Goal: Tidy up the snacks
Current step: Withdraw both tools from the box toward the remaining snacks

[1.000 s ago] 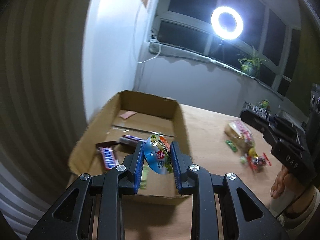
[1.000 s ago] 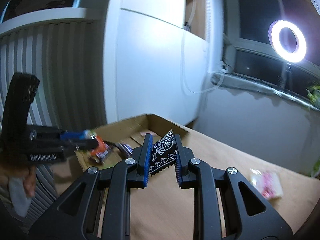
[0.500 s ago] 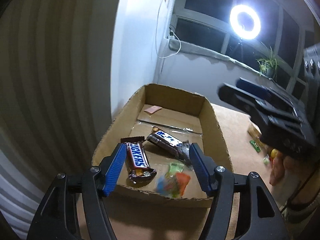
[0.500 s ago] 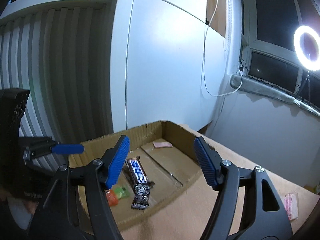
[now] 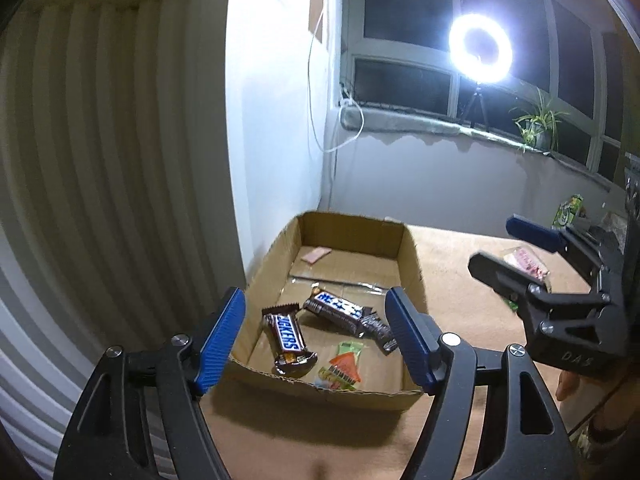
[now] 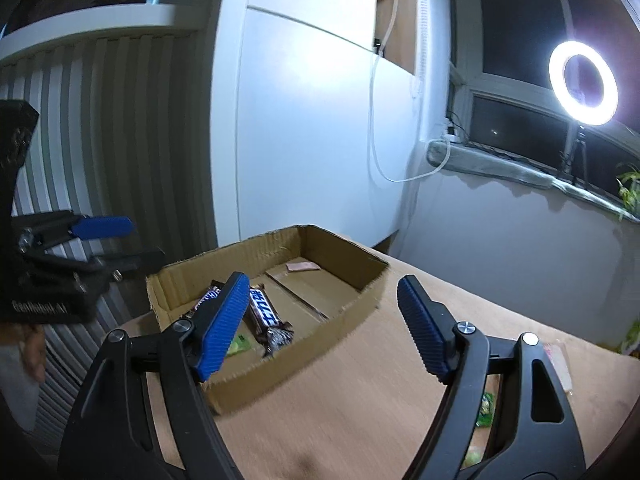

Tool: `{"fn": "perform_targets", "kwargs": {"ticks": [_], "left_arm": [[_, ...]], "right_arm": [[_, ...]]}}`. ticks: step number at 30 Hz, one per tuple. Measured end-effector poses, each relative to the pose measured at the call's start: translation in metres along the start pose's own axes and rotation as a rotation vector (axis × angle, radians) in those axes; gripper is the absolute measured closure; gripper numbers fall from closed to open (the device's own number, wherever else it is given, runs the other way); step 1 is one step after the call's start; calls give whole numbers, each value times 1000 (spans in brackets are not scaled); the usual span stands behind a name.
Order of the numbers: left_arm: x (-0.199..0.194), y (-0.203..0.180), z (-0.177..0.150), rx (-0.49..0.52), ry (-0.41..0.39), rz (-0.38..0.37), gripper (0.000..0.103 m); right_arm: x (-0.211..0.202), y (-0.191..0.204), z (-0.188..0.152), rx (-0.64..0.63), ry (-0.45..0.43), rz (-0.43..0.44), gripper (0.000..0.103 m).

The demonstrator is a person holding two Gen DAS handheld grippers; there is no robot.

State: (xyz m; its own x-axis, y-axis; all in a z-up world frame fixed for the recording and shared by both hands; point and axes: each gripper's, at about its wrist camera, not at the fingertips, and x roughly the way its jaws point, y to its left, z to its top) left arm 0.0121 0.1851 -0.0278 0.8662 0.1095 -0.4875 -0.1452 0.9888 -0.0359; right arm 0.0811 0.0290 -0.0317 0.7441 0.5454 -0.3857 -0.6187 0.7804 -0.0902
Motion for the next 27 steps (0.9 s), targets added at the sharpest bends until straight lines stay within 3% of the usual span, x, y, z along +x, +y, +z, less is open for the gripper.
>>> {"fn": "perform_targets", "kwargs": {"ticks": [4, 27], "left_arm": [[-15, -7, 5, 20, -32, 8, 25], [-41, -75, 13, 166, -68, -10, 25]], "right_arm": [[-17, -10, -6, 19, -4, -26, 17], [-77, -61, -45, 120, 1, -114, 17]]}}
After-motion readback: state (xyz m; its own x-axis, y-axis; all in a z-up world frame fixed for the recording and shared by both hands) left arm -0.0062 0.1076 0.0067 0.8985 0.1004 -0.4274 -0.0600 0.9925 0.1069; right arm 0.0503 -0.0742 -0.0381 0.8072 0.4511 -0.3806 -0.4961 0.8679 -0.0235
